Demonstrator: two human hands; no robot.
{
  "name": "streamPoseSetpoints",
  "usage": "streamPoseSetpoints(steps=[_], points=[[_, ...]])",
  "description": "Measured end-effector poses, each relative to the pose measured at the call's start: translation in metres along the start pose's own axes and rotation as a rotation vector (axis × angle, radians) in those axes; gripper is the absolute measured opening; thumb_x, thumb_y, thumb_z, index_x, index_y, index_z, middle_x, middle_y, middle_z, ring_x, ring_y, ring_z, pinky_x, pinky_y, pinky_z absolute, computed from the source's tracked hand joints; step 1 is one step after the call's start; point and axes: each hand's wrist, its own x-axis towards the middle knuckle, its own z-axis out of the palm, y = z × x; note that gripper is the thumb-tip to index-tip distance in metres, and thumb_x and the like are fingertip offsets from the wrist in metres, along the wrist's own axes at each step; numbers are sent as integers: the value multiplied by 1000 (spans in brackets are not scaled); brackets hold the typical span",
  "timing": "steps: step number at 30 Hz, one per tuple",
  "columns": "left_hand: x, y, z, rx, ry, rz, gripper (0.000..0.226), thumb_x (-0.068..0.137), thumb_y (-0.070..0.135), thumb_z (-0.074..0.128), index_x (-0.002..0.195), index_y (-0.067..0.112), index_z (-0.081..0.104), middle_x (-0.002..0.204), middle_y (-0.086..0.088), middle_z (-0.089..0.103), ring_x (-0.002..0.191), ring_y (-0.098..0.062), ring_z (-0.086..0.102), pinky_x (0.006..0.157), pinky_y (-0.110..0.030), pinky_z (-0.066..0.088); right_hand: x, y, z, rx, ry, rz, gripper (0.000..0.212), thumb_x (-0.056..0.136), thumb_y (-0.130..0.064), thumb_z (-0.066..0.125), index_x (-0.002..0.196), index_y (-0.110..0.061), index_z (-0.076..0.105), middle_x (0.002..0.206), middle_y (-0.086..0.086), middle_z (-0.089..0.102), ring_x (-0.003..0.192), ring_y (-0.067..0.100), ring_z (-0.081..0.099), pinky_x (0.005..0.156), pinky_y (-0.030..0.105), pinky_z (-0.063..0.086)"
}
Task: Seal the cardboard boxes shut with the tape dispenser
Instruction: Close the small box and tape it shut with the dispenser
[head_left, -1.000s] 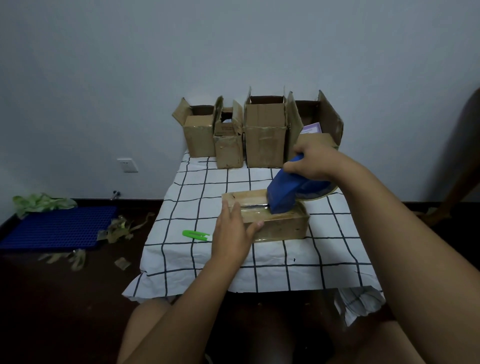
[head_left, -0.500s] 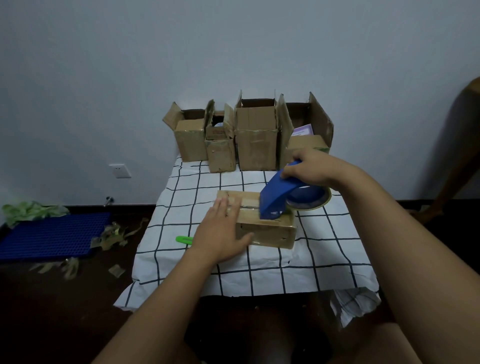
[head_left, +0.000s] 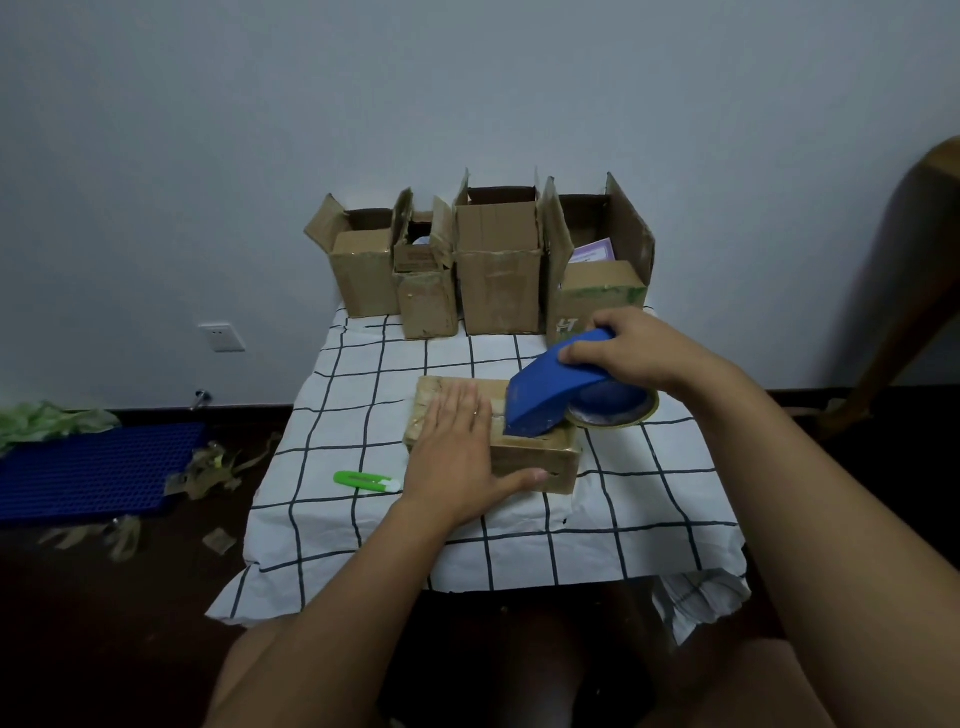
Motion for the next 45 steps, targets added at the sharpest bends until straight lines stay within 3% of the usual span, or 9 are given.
streamPoseSetpoints(steps=[4,18,25,32,38,45], points=[[4,11,4,-20,22,-34,135,60,101,15,155,6,5,163,-13,1,151,-23,-4,117,-34,-11,-1,4,1,12,18,1,28,89,-48,68,80,-24,56,79,-2,61,69,12,58,58,22,39],[7,12,10,-22,62,-81,130,58,100,-7,156,18,14,164,-7,8,151,-19,3,114,-31,-6,-1,29,-11,171,-10,16,22,90,-42,68,83,-21,66,81,0,64,73,14,60,65,26,43],[7,10,9,-30,33,-92,121,63,99,5,155,21,14,164,-5,9,150,-19,6,120,-37,6,-10,53,-21,226,41,41,22,89,-41,69,81,-21,71,83,3,67,76,19,61,71,32,45],[7,11,9,-27,34,-92,120,63,99,3,155,24,16,163,-5,11,150,-20,8,120,-38,9,-27,80,-44,212,102,50,19,86,-41,71,74,-26,72,69,-4,67,70,15,60,69,31,47],[5,11,7,-52,17,-77,98,67,97,10,152,47,6,163,-6,11,150,-22,9,120,-40,10,-36,91,-52,199,105,43,21,88,-43,70,74,-28,72,69,-10,67,71,14,62,65,26,46],[4,11,6,-52,9,-71,90,69,96,13,149,55,10,163,-7,11,150,-23,9,119,-40,8,-41,106,-53,210,110,47,20,88,-43,69,79,-26,73,72,-8,68,70,11,63,62,22,46]])
